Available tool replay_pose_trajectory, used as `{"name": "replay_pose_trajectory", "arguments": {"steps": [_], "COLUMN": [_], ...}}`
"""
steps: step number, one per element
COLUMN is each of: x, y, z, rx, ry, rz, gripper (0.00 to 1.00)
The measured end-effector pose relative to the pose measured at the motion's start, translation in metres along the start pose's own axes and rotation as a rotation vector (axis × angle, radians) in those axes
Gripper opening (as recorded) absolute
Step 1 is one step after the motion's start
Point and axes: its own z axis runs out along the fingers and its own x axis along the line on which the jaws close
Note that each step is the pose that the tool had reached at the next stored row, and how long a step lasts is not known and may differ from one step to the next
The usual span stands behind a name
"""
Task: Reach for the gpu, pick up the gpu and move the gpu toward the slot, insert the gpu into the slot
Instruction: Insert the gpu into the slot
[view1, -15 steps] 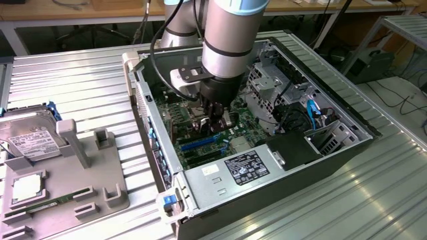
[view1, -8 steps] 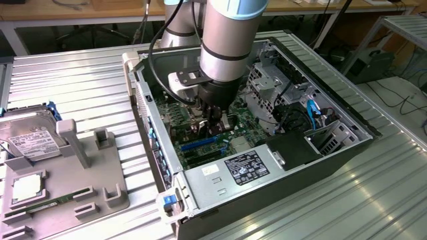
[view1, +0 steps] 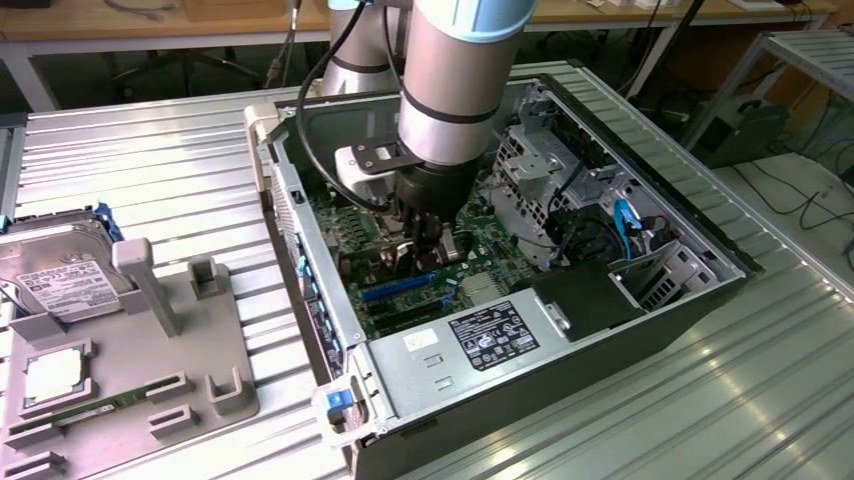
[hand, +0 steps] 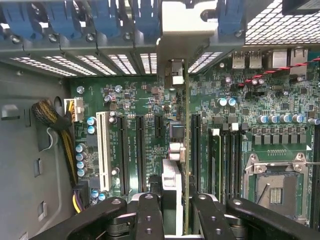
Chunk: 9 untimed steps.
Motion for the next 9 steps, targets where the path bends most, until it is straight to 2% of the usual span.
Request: {"name": "replay_pose_trajectory", "arguments": {"steps": [9], "x": [0.0001], "y": [0.0011], "z": [0.0052], "rx": [-0.0006], "ry": [0.0001], "rz": [0.000], "gripper": [0.28]}}
